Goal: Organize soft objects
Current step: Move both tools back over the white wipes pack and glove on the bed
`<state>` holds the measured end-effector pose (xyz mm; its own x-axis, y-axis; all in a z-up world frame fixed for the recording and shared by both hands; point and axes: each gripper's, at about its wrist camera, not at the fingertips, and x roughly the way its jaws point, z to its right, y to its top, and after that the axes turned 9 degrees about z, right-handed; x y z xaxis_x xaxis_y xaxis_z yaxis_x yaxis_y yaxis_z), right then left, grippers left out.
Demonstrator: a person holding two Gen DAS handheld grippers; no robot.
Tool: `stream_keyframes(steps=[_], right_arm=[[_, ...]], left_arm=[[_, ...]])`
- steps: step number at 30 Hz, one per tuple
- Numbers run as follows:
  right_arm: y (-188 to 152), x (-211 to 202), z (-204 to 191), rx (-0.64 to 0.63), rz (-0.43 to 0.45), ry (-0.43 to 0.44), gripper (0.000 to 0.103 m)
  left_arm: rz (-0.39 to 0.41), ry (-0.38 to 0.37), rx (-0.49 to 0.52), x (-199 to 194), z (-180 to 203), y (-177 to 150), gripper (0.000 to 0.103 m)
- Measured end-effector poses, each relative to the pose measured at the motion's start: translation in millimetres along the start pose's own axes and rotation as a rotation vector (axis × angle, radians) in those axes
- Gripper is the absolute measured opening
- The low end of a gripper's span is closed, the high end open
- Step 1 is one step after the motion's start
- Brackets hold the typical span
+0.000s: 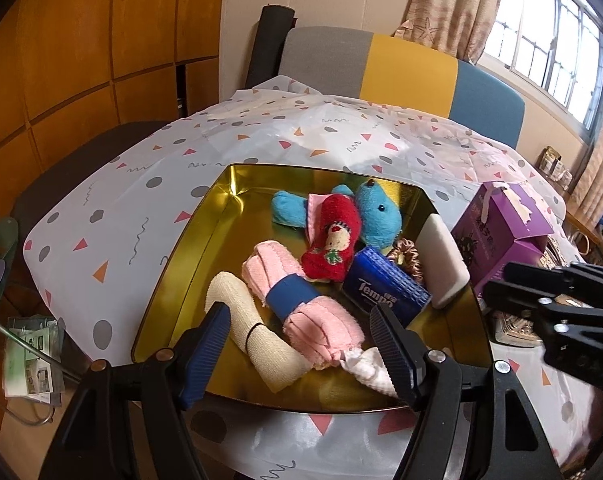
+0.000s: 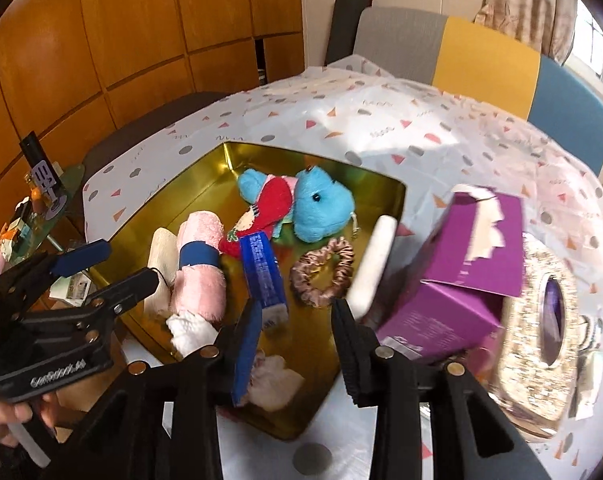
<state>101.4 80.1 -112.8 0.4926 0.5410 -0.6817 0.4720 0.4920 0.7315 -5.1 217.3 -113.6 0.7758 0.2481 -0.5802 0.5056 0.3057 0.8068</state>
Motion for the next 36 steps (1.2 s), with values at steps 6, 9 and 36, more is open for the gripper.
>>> stream_keyframes(steps=[6, 9, 36], right_arm=[[-8, -30, 25, 0.015, 0.03, -0.038, 0.036], [-14, -46, 46, 0.044, 0.044, -0.071, 0.036], [-112, -84, 361, 0.526, -0.17, -0.588, 0.065]], left_arm=[[0.008, -0.013, 0.022, -4, 9, 2, 0.073], [0.009, -0.021, 0.04, -5, 16, 3, 0.073], [-0.02, -0.114, 0.147, -6, 67, 0, 0.073]])
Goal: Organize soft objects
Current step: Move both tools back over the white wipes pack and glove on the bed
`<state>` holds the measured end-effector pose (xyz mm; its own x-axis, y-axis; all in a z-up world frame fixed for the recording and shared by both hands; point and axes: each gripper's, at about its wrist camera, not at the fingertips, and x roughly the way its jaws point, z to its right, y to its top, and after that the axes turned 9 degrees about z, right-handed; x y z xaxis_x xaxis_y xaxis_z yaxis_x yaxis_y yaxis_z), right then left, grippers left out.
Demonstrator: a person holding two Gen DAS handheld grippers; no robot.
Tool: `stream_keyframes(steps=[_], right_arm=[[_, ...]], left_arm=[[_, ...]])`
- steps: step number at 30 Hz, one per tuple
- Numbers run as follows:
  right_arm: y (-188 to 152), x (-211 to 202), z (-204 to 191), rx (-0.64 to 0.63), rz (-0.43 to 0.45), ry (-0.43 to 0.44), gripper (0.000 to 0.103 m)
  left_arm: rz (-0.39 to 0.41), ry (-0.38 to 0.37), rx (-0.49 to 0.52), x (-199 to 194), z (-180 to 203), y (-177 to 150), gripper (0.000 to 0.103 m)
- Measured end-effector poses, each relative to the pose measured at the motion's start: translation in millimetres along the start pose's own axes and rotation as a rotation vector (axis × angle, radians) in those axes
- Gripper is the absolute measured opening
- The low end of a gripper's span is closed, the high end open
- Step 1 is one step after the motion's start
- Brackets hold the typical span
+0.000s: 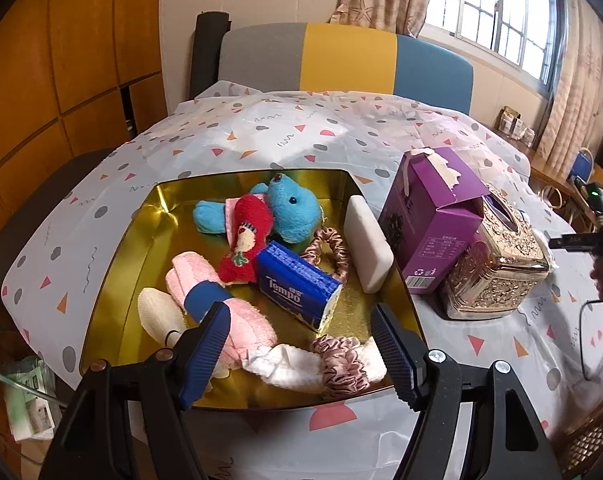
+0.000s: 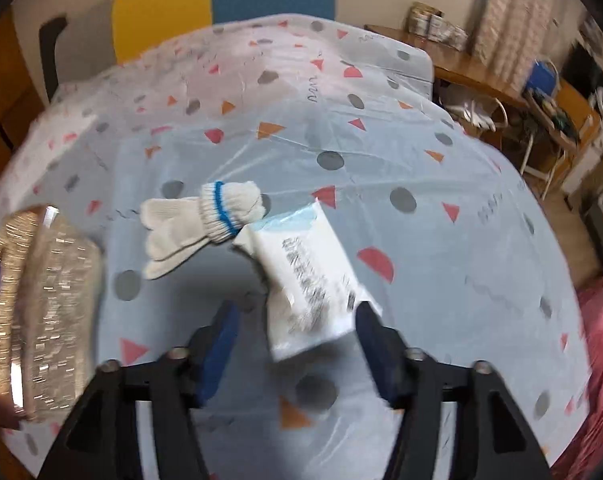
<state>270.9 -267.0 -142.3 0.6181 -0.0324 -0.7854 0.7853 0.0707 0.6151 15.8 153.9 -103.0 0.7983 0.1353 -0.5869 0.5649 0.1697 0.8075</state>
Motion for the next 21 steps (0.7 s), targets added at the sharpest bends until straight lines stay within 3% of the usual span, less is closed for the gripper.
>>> stream_keyframes(steps=[5, 9, 10, 13, 16, 21], right_arm=[[14, 32, -10, -0.098, -0.062, -0.033, 0.065], [14, 53, -7, -0.101, -0.094, -0.051, 0.064], [13, 57, -6, -0.092, -0.097, -0.048, 0.047], [9, 53, -2, -0.069, -0.071, -0.042, 0.035], [3, 45, 2, -0.087, -0.075, -0.085, 0.03], [-19, 37, 28, -0.059, -0.092, -0.17, 0.032]], left_arm=[[-0.001, -0.005, 0.005, 1, 5, 2, 0.073], [0.003, -0.023, 0.017, 0, 11, 5, 0.073], [0.006, -0.029, 0.023, -1, 13, 6, 0.073], [0.016, -0.061, 0.045, -4, 22, 10, 0.073], [0.026, -0.116, 0.079, -10, 38, 15, 0.073], [0.034, -0.215, 0.152, -15, 73, 27, 0.073]])
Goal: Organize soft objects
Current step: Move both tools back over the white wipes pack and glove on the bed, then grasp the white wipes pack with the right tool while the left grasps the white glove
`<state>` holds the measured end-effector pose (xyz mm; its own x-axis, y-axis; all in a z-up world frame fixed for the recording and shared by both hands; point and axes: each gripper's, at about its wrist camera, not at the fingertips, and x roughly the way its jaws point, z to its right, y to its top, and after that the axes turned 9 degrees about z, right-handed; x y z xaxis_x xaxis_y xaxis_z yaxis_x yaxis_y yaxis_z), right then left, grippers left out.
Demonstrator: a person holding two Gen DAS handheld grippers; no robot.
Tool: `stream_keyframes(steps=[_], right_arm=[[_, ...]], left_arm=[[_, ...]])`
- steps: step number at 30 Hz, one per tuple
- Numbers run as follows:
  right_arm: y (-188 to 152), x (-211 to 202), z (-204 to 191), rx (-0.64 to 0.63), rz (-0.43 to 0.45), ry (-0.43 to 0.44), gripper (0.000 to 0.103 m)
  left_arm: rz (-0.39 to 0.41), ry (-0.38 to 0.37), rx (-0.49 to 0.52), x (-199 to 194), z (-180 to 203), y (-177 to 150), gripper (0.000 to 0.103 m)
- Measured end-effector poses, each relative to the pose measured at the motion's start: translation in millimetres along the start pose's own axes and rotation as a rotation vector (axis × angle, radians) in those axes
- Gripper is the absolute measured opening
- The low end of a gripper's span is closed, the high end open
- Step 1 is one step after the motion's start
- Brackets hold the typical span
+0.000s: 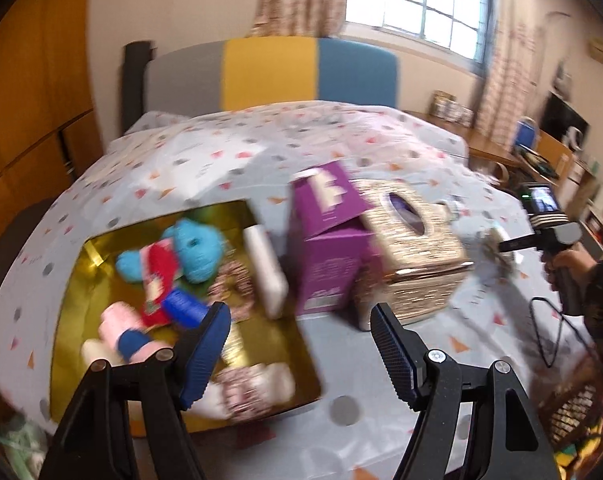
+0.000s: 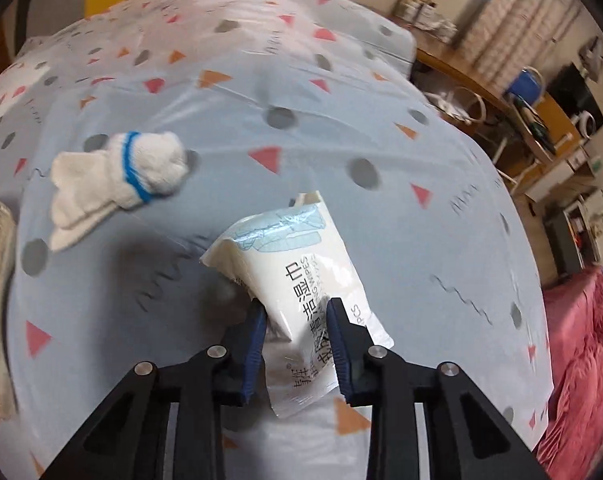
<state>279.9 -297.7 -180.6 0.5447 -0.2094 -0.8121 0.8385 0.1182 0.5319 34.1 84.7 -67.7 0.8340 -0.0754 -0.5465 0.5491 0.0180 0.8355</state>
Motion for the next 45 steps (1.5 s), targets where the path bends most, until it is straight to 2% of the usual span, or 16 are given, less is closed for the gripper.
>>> stream_keyframes(steps=[7, 12, 16, 21, 26, 28, 32, 37, 45], right_arm=[[-13, 2, 20, 0.082, -0.013, 0.02, 0.036], [-12, 1, 21, 0.078, -0.002, 0.022, 0.037], [-12, 3, 28, 0.117, -0.006, 0.035, 0.04], [-14, 5, 30, 0.142, 0.007, 0.049, 0.038], [-17, 5, 29, 0.15, 0.013, 0.056, 0.038], [-16, 6, 30, 0.15, 0.014, 0.064, 0.038], [-11, 13, 29, 0.12, 0.011, 0.056, 0.039], [-10, 15, 32, 0.138, -0.012, 0.069, 0.039], [-10, 18, 37, 0.153, -0.04, 0.081, 0.04]], left_arm=[[0.016, -0.122, 0.091, 9, 56, 36, 0.073], [-0.006, -0.186, 0.153, 32, 99, 63, 0.073], [-0.015, -0.23, 0.226, 59, 141, 83, 0.073], [-0.072, -0.292, 0.29, 105, 191, 119, 0.073], [-0.092, -0.27, 0.376, 157, 241, 150, 0.073], [-0.143, -0.249, 0.386, 185, 251, 156, 0.073], [-0.271, -0.239, 0.303, 225, 241, 152, 0.07], [-0.313, -0.182, 0.299, 239, 228, 139, 0.069], [-0.397, -0.182, 0.521, 269, 264, 117, 0.07]])
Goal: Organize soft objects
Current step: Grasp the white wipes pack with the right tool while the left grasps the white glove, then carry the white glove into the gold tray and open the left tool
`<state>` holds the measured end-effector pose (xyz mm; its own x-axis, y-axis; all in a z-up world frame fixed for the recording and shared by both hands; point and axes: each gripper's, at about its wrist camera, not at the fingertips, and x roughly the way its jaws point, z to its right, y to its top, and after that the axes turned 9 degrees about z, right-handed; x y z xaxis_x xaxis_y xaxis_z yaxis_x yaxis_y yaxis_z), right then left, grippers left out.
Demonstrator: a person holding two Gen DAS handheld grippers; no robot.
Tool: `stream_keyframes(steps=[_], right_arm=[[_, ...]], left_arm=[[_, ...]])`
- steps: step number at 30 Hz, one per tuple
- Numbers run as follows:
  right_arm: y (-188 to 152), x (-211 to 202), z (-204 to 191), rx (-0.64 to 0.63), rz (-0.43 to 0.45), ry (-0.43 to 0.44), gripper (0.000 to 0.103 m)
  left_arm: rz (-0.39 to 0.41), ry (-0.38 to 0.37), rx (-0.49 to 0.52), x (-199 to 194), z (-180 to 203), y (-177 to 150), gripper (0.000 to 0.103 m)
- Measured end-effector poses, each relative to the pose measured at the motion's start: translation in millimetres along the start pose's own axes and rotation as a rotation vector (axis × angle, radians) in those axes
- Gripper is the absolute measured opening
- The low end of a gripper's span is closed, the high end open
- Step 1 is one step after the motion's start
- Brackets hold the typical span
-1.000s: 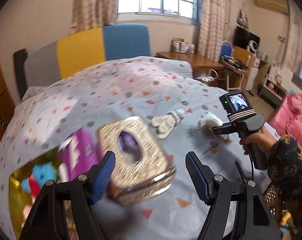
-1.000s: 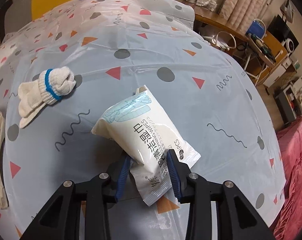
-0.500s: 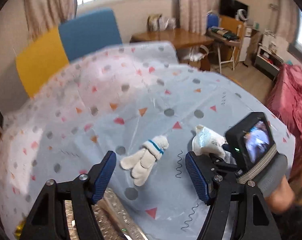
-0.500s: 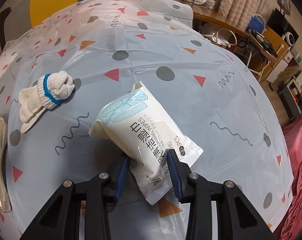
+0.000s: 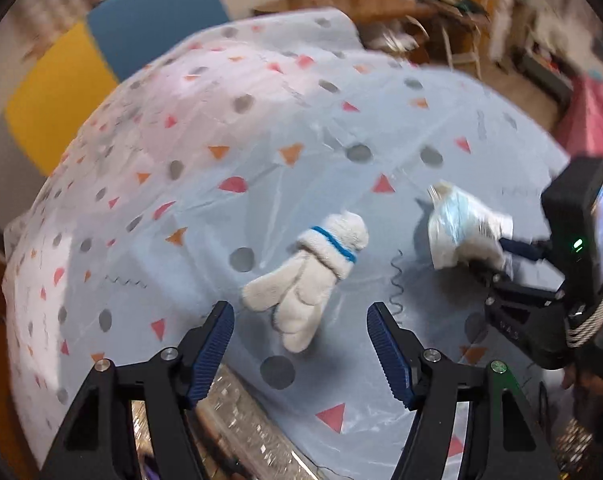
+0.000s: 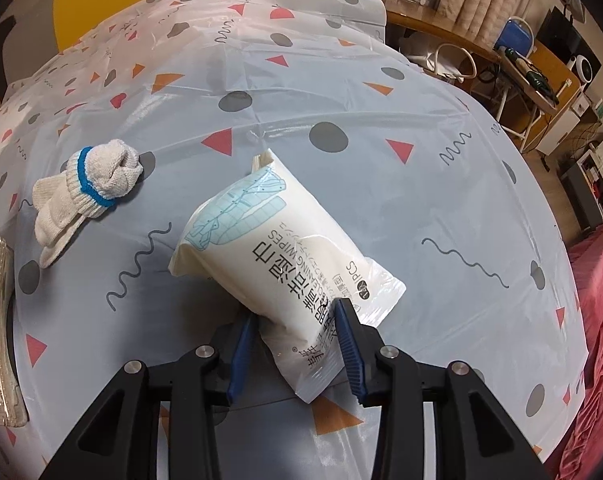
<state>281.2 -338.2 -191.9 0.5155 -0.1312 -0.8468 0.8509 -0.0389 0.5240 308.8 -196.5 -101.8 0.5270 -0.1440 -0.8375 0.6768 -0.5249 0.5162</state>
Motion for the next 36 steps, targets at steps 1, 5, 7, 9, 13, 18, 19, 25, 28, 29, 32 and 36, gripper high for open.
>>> stream_keyframes(steps=[1, 5, 7, 9, 13, 18, 19, 25, 28, 29, 32, 36], right_arm=[[0, 0, 0, -0.001, -0.001, 0.0, 0.04], [1, 2, 3, 0.014, -0.005, 0.008, 0.04], [2, 3, 6, 0.029, -0.009, 0.014, 0.04], [2, 3, 8, 0.039, -0.01, 0.013, 0.04], [3, 5, 10, 0.037, -0.01, -0.003, 0.04], [5, 8, 11, 0.046, -0.008, -0.012, 0.04], [5, 8, 11, 0.047, -0.006, -0.012, 0.04], [2, 8, 9, 0.041, -0.001, -0.018, 0.04], [1, 7, 11, 0.053, -0.001, -0.009, 0.04], [1, 7, 10, 0.051, 0.001, -0.012, 0.04], [0, 7, 8, 0.035, 0.01, -0.018, 0.04], [-1, 5, 2, 0.003, 0.021, -0.021, 0.04]], left_arm=[[-0.017, -0.002, 0.025, 7, 6, 3, 0.07], [-0.074, 0.039, 0.107, 38, 24, 12, 0.07], [-0.095, 0.053, 0.112, 52, 26, 14, 0.07], [-0.113, 0.057, 0.106, 66, 27, 15, 0.07], [-0.133, 0.062, 0.086, 91, 30, 14, 0.066], [-0.106, 0.009, 0.026, 89, 33, 13, 0.02], [-0.097, -0.017, -0.001, 85, 31, 13, 0.015], [-0.068, -0.174, -0.196, 61, 19, 6, 0.015], [-0.042, -0.211, -0.289, 43, 10, 4, 0.015], [-0.032, -0.216, -0.31, 38, 6, 4, 0.015], [0.014, -0.208, -0.363, 12, -13, 7, 0.015], [0.073, -0.155, -0.431, -20, -45, 7, 0.015]])
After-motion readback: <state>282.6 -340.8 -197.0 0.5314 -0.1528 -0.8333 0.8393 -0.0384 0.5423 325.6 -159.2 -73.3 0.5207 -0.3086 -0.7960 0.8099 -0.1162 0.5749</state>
